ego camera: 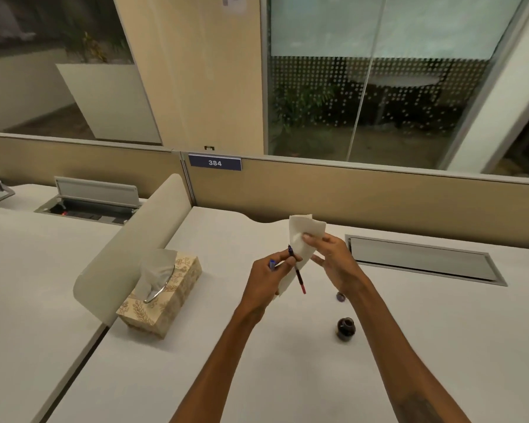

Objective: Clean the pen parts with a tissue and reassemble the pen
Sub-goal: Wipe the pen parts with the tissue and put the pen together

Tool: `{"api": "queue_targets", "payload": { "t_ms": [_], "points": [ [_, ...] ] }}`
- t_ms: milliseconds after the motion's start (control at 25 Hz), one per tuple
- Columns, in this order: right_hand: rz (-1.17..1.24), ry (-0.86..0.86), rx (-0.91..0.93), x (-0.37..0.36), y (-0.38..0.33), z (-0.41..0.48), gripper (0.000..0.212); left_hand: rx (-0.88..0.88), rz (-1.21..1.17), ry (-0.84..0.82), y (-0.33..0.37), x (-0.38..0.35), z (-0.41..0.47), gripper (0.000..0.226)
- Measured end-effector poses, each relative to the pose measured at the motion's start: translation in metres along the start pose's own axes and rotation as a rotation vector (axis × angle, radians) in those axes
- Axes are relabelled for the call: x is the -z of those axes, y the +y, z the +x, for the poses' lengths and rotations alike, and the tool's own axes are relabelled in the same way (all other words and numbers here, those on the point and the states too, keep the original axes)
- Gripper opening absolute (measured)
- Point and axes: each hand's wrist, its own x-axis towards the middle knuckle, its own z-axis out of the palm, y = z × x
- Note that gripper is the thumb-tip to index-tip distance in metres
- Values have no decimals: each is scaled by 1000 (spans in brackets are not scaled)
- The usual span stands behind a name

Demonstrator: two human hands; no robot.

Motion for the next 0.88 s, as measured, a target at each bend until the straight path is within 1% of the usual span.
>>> {"api": "queue_targets", "payload": {
  "t_ms": [160,280,360,440,480,640,760,840,880],
  "points": [
    [33,31,17,12,-2,-19,33,-3,-26,-26,6,-18,2,30],
    [96,-24,-7,27,0,-31,44,17,-69,20,14,-28,1,30],
    [55,-95,-59,37,1,-39,47,20,-73,18,16,-32,1,31],
    [-39,-137,-63,42,1,-45,41,14,-56,-5,17,-36,1,31],
    [-71,-131,-58,43,1,-47,37,10,-44,-12,18,-37,0,32],
    [-84,-48,-20,53,6,-49,27,-15,-87,3,23,-40,-1,29],
    [-105,93,36,62,11,-46,16,-52,-132,13,28,-38,-3,22],
    [-162,186,67,69,9,-44,27,-89,-139,34,32,-37,-3,22],
    [-227,200,74,72,8,-43,33,-110,-133,51,34,-36,-3,23]
  ]
}}
